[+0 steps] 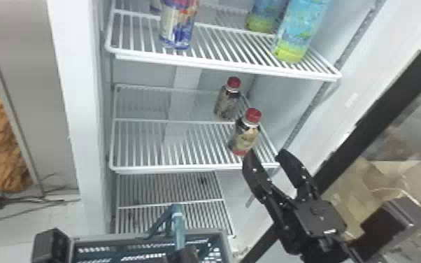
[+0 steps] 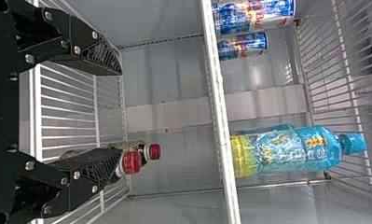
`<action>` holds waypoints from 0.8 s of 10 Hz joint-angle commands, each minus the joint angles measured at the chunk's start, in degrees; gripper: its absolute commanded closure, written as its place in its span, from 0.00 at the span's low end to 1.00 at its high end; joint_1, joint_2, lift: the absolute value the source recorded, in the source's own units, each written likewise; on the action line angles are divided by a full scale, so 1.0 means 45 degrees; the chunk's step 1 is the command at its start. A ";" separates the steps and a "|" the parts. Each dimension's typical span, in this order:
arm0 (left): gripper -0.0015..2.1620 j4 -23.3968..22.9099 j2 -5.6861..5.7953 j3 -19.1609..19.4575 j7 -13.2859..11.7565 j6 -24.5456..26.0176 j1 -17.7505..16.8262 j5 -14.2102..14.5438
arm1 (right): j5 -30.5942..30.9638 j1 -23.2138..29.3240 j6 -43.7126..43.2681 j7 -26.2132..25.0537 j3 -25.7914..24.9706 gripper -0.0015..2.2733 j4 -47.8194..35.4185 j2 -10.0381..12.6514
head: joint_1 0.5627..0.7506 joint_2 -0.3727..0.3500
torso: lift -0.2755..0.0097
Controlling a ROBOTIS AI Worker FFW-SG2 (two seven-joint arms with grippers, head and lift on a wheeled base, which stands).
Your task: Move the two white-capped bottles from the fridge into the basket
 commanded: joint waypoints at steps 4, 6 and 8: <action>0.52 0.0000 -0.0019 0.0000 -0.0002 0.0000 0.0031 0.0001 | -0.0001 0.0008 -0.0077 -0.0077 0.0000 0.22 -0.0001 0.0001 | 0.70 0.03 | 0.05; 0.52 0.0000 -0.0019 0.0000 -0.0002 0.0000 0.0031 0.0001 | -0.0001 0.0008 -0.0140 -0.0116 0.0025 0.21 -0.0001 0.0001 | 0.70 0.03 | 0.05; 0.52 0.0000 -0.0019 0.0000 -0.0002 0.0000 0.0062 0.0001 | -0.0001 0.0008 -0.0202 -0.0116 0.0025 0.21 -0.0001 -0.0019 | 0.70 0.03 | 0.05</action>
